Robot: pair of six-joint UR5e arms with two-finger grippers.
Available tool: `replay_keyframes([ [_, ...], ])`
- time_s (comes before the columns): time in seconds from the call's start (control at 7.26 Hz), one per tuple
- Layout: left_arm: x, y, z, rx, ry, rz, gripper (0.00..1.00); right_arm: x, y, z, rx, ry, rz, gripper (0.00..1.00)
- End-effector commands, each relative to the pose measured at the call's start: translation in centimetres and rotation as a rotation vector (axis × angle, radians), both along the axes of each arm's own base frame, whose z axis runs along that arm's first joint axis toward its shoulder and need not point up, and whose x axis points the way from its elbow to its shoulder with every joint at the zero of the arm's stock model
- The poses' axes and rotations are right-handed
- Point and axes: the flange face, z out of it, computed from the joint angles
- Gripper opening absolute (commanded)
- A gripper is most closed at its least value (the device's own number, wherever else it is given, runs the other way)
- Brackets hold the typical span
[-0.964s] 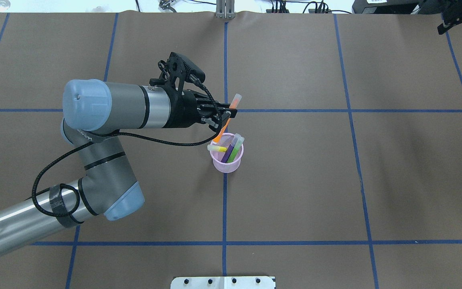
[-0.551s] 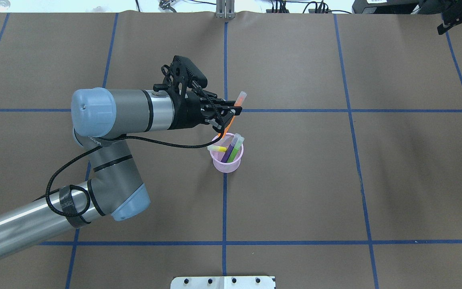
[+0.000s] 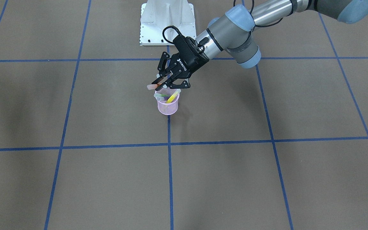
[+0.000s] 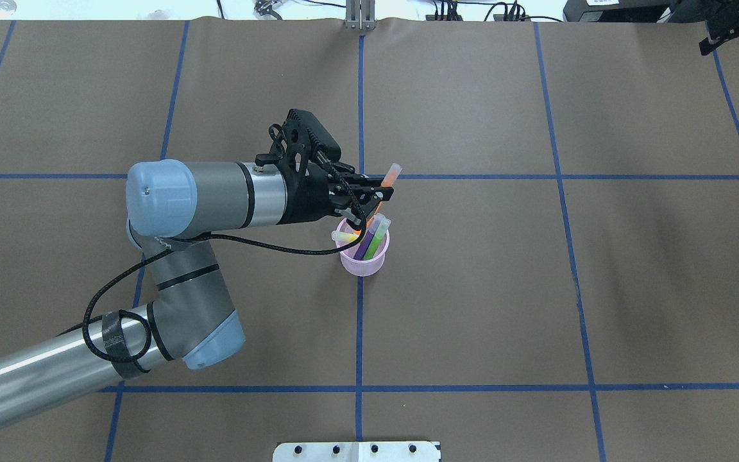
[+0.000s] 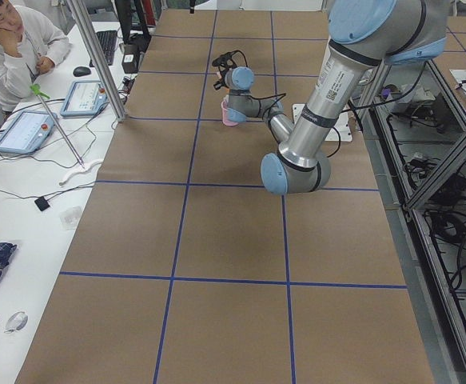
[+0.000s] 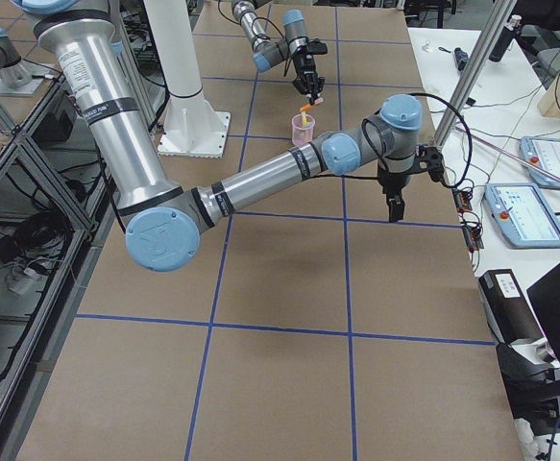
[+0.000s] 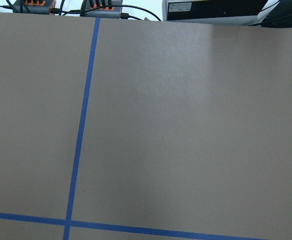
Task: Collect pens into pen holder
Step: 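Carry the orange marker over the cup and lower it in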
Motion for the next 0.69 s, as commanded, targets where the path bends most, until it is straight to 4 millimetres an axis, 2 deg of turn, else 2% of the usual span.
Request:
replay_keyframes([
  [0.0, 0.38, 0.39, -0.05, 0.003, 0.004, 0.001, 0.15, 0.01, -0.02, 0.05, 0.000, 0.001, 0.001, 1.00],
  [0.41, 0.32, 0.31, 0.36, 0.007, 0.009, -0.001, 0.39, 0.00, -0.06, -0.04, 0.001, 0.001, 0.001, 1.00],
  [0.55, 0.32, 0.31, 0.36, 0.007, 0.009, -0.001, 0.42, 0.00, -0.06, -0.04, 0.000, 0.001, 0.002, 1.00],
])
